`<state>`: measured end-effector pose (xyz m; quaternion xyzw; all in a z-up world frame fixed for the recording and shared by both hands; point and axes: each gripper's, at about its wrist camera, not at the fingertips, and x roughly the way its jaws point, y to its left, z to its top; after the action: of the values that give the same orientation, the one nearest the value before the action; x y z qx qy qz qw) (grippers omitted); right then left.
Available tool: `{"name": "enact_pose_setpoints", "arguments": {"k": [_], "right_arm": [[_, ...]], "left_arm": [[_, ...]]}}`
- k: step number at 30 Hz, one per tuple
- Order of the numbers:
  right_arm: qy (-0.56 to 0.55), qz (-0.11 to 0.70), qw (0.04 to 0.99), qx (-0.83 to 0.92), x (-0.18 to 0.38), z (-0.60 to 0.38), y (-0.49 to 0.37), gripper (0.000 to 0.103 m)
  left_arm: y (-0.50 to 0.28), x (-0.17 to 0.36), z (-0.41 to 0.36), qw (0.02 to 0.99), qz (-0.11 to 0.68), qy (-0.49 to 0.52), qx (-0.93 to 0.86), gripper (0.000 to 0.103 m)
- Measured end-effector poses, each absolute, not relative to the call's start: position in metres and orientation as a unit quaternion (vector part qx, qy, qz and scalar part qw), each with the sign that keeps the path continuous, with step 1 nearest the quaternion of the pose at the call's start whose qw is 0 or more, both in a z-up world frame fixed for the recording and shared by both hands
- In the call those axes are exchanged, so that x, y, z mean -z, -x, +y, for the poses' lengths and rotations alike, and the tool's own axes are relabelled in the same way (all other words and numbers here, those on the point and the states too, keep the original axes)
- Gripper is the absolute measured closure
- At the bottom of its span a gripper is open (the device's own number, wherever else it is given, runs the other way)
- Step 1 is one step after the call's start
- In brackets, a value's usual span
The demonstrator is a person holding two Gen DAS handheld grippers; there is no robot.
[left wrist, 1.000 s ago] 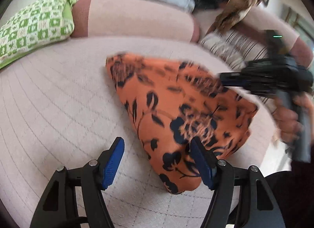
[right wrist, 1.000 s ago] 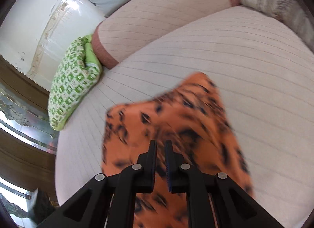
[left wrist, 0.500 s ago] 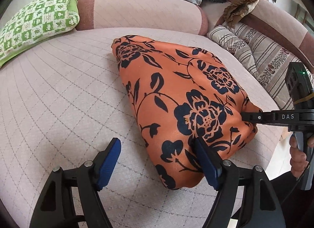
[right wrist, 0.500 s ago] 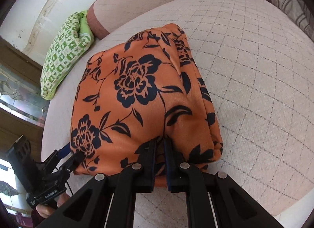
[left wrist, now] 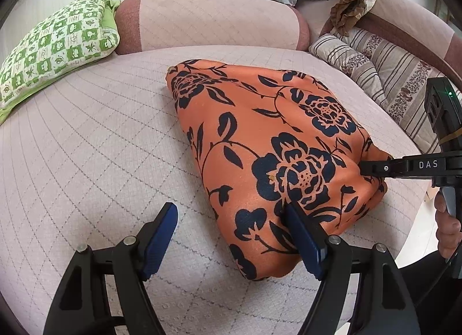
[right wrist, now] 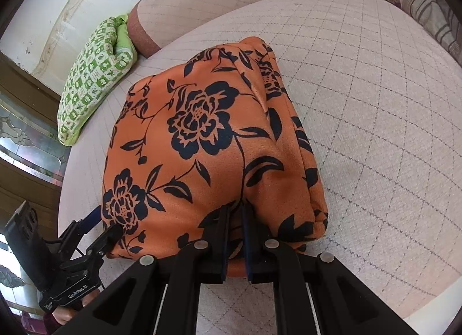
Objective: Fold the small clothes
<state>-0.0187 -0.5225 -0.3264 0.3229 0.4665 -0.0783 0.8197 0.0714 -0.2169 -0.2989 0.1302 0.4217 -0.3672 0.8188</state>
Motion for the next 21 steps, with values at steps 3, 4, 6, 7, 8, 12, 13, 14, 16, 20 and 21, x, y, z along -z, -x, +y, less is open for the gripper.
{"name": "enact_pose_setpoints", "arguments": {"k": [3,4,6,7,8,12,13,14,16,20,21], "right_arm": [[-0.321,0.467,0.82,0.078,0.326,-0.523,0.02,0.092],[-0.322,0.467,0.82,0.078,0.326,-0.522,0.02,0.092],[-0.324,0.467,0.819,0.076,0.326,-0.523,0.02,0.092],[-0.325,0.467,0.819,0.075,0.326,-0.523,0.02,0.092],[-0.326,0.467,0.818,0.075,0.326,-0.523,0.02,0.092],[-0.326,0.467,0.819,0.076,0.326,-0.523,0.02,0.092],[-0.326,0.467,0.819,0.076,0.326,-0.523,0.02,0.092],[-0.326,0.467,0.819,0.075,0.326,-0.523,0.02,0.092],[-0.327,0.466,0.819,0.074,0.326,-0.523,0.02,0.092],[-0.328,0.467,0.818,0.07,0.326,-0.524,0.019,0.092],[-0.329,0.468,0.818,0.069,0.326,-0.524,0.019,0.092]], "left_arm": [[-0.071,0.299,-0.219,0.82,0.421,-0.133,0.365,0.025],[-0.07,0.299,-0.219,0.82,0.42,-0.133,0.364,0.025],[-0.071,0.298,-0.22,0.82,0.422,-0.133,0.363,0.025],[-0.071,0.298,-0.22,0.82,0.422,-0.133,0.362,0.025],[-0.071,0.297,-0.22,0.82,0.423,-0.134,0.361,0.025],[-0.072,0.295,-0.222,0.82,0.427,-0.132,0.357,0.025],[-0.071,0.293,-0.223,0.82,0.428,-0.131,0.356,0.025],[-0.071,0.291,-0.224,0.822,0.425,-0.13,0.356,0.025],[-0.07,0.288,-0.226,0.824,0.421,-0.133,0.355,0.025],[-0.071,0.281,-0.23,0.831,0.41,-0.13,0.353,0.025],[-0.072,0.28,-0.23,0.832,0.408,-0.128,0.352,0.025]]}}
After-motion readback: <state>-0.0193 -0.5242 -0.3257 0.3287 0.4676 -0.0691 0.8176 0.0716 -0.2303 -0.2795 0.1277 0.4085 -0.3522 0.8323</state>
